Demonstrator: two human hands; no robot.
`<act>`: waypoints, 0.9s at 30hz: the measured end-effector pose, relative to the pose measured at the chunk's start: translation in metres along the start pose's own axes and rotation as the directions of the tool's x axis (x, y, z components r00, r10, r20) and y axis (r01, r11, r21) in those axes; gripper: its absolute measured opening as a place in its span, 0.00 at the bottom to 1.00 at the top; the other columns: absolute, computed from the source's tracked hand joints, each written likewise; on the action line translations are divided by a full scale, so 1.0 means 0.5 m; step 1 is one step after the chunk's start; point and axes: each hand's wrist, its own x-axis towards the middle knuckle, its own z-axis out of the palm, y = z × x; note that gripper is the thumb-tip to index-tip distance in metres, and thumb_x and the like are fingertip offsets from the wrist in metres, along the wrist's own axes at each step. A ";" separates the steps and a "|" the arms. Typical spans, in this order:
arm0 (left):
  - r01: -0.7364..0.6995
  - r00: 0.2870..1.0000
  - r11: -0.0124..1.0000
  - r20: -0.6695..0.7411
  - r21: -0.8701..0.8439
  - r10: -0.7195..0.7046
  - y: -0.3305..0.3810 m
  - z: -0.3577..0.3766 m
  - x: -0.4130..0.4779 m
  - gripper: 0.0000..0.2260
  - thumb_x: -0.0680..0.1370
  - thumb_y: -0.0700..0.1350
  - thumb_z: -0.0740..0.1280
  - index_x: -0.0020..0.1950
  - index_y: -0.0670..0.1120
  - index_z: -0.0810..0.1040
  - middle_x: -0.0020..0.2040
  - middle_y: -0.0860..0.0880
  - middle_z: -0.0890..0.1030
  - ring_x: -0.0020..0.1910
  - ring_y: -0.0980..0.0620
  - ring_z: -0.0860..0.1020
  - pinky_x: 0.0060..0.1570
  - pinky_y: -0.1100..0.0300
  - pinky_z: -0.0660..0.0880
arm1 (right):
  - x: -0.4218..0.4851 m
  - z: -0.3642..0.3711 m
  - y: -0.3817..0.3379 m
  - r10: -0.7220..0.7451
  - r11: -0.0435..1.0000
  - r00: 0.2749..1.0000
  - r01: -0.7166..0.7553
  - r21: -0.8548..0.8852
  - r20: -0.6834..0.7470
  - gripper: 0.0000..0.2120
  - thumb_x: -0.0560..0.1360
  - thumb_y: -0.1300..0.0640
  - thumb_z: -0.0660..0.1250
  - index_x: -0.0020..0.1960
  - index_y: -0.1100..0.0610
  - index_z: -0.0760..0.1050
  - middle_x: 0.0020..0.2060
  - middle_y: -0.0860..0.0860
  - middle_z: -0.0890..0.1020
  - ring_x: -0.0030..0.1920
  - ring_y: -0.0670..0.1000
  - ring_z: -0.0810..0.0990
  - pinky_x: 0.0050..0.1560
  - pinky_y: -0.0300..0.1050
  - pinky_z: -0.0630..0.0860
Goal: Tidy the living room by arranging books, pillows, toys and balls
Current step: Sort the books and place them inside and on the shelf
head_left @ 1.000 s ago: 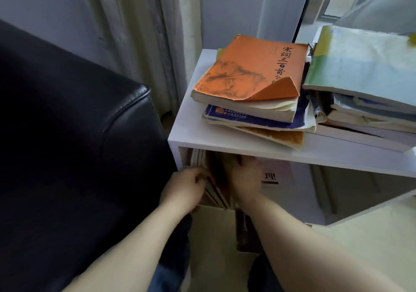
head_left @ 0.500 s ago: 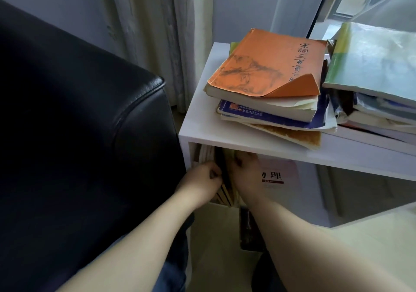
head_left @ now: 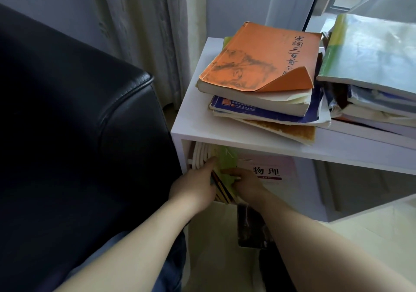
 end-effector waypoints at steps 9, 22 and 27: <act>-0.005 0.999 0.999 -0.041 0.046 0.007 0.012 0.017 0.013 0.22 0.80 0.48 0.57 0.73 0.55 0.55 0.53 0.49 0.78 0.43 0.50 0.77 0.40 0.58 0.78 | -0.011 0.034 0.129 0.274 0.812 0.954 -0.295 -0.504 -0.118 0.18 0.79 0.53 0.58 0.67 0.57 0.63 0.64 0.58 0.68 0.65 0.61 0.66 0.63 0.53 0.67; 0.029 0.997 0.995 -0.069 0.090 -0.023 0.001 0.028 0.031 0.21 0.81 0.51 0.55 0.72 0.61 0.52 0.56 0.53 0.77 0.47 0.51 0.78 0.45 0.56 0.78 | 0.069 0.115 0.199 0.334 0.678 0.928 -0.360 -0.642 -0.167 0.42 0.77 0.47 0.63 0.76 0.55 0.38 0.76 0.56 0.41 0.75 0.65 0.42 0.66 0.69 0.60; 0.032 0.999 0.987 -0.046 0.160 -0.025 0.006 0.028 0.037 0.19 0.80 0.54 0.55 0.70 0.59 0.55 0.55 0.53 0.77 0.50 0.51 0.78 0.46 0.59 0.76 | 0.086 0.088 0.221 0.287 0.580 0.937 -0.336 -0.742 -0.200 0.33 0.79 0.56 0.58 0.76 0.58 0.41 0.75 0.59 0.45 0.73 0.68 0.48 0.62 0.64 0.70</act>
